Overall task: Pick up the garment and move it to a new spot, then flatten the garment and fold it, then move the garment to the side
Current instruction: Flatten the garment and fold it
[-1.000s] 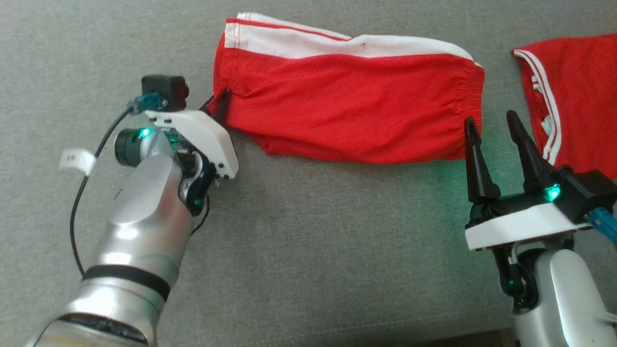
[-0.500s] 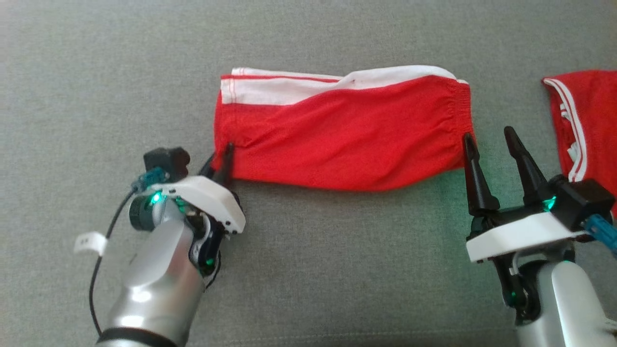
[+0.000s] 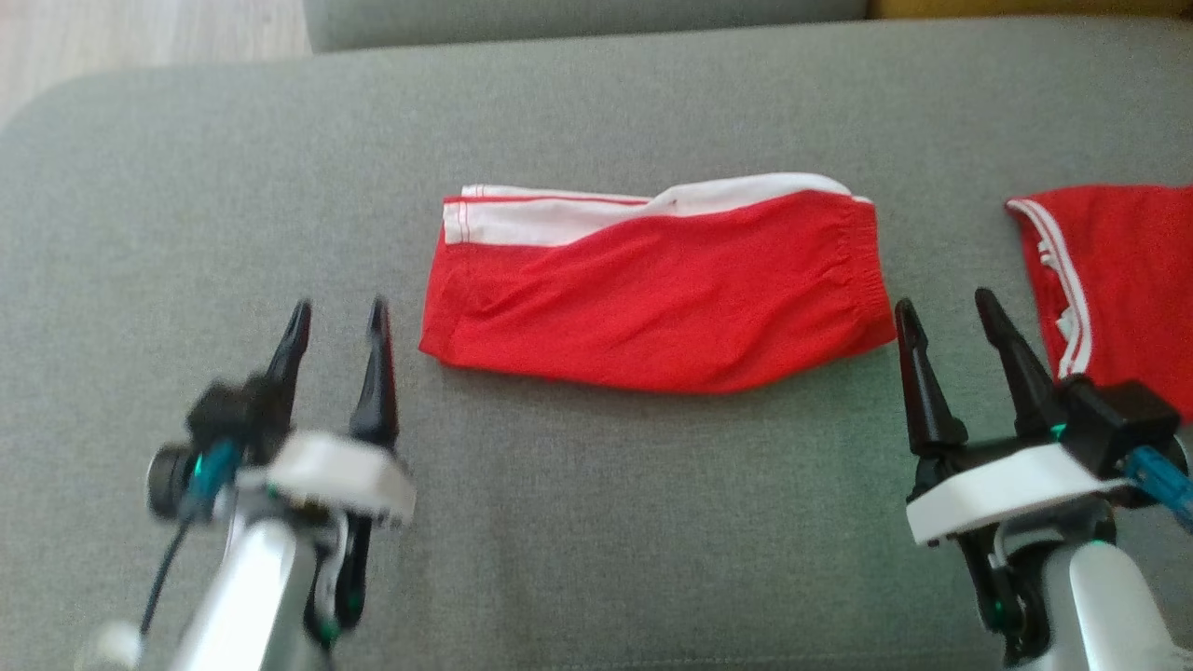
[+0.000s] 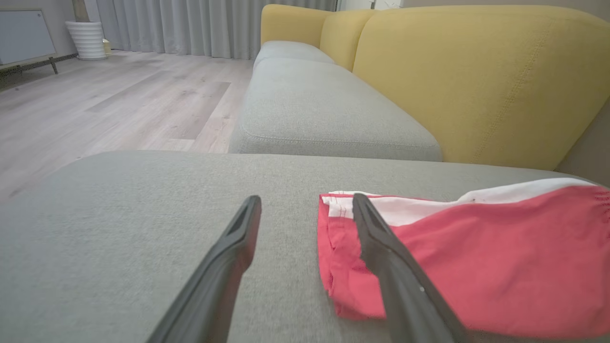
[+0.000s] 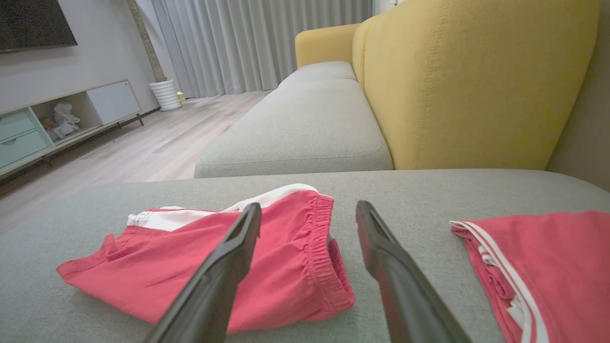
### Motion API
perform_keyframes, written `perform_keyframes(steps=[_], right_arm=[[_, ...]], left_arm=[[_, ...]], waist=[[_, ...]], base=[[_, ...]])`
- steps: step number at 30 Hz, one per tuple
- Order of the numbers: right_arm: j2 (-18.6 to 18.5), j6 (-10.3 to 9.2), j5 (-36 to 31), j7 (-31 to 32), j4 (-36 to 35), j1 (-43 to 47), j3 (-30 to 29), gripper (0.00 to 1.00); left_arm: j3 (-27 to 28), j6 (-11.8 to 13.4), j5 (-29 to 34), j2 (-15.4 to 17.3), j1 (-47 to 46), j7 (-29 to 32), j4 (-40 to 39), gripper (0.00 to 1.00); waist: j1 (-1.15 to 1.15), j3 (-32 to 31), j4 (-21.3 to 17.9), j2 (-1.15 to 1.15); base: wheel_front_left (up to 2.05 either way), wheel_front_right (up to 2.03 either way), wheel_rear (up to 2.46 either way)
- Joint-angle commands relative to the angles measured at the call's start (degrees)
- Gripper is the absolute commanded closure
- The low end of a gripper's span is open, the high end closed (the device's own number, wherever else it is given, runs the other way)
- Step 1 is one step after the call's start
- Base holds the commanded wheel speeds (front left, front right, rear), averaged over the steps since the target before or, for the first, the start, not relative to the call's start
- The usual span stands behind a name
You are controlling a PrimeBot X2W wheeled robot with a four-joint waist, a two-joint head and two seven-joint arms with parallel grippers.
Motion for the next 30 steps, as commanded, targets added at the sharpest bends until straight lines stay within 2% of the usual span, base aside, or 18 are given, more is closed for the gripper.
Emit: perform_keyframes(steps=[1, 9, 14, 30], right_arm=[[-0.19, 0.37, -0.38, 0.41, -2.24, -0.10, 0.93, 0.00], [-0.20, 0.37, -0.73, 1.51, -2.84, 3.26, 0.50, 0.00], [-0.20, 0.37, -0.74, 1.96, -3.56, 4.83, -0.07, 0.00], [-0.20, 0.37, -0.39, 2.30, -3.68, 4.66, -0.78, 0.00]], left_arm=[[2.49, 1.05, 1.18, 2.13, 2.29, -0.67, -5.26, 0.00], [2.18, 3.59, 2.71, 4.59, 12.32, 0.59, -15.58, 0.00], [2.16, 4.93, 2.81, 5.28, 15.48, 2.36, -19.97, 0.00], [2.11, 5.68, 2.32, 5.88, 15.53, 3.51, -21.86, 0.00]], waist=[[0.00, -1.86, -0.08, 0.00], [0.00, -4.83, -0.02, 0.00], [0.00, -5.49, 0.21, 0.00], [0.00, -5.17, 0.61, 0.00]], base=[[0.00, 0.00, 0.00], [0.00, 0.00, 0.00], [0.00, 0.00, 0.00], [0.00, 0.00, 0.00]])
